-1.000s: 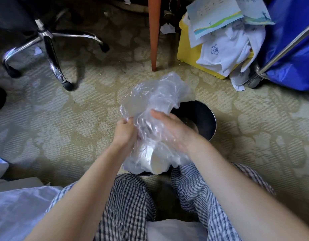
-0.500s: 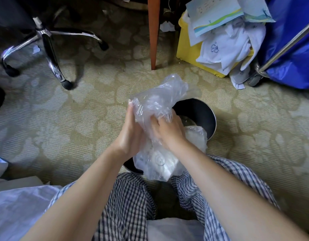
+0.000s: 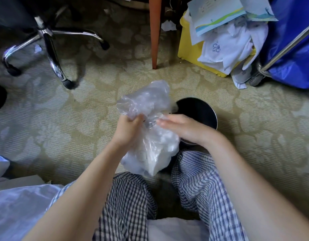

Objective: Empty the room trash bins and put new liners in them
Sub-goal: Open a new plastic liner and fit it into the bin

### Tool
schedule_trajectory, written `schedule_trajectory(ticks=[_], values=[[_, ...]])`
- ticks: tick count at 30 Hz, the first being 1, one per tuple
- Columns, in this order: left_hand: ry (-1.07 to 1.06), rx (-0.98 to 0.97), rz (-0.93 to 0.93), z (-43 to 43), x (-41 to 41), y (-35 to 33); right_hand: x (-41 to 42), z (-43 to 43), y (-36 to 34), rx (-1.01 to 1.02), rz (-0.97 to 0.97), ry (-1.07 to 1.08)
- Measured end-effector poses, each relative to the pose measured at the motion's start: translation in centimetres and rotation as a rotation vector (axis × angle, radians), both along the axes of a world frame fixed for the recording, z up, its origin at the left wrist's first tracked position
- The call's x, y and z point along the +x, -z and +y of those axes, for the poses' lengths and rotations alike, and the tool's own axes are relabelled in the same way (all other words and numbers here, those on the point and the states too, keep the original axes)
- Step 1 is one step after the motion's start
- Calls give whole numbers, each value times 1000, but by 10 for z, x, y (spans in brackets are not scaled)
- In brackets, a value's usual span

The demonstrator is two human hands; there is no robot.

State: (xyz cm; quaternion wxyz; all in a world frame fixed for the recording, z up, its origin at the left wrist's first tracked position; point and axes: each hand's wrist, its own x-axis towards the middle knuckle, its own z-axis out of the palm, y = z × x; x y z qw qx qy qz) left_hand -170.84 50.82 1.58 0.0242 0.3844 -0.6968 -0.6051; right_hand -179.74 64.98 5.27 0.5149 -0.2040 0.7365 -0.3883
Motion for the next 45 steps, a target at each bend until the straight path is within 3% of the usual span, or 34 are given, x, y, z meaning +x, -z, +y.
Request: schedule_trajectory(ticks=[6,9,11,16,20,24,30,36,42,45], values=[[17,-128,-71,8,0,5,21,-19,3,115,126,-326],[-92,119,-34,14,-3,-2,29,-28,9,156,215,-394],[-184,350,5,15,-4,-7,34,-31,15,150,238,-373],[-195,417,-47,9,-3,-13,34,-41,31,22,178,-134],[-235,443,123,7,-6,-13,28,-41,41,40,190,9],[-187,540,280,11,-5,-18,22,-38,39,70,242,-88],[-228,574,352,15,-6,-14,20,-31,34,101,336,-248],[-354,520,307,12,-7,-11,29,-41,32,-284,-168,43],[-204,525,325,15,-4,-12,36,-47,44,-294,-144,303],[-211,464,330,13,-5,-13,36,-44,47,-207,-183,274]])
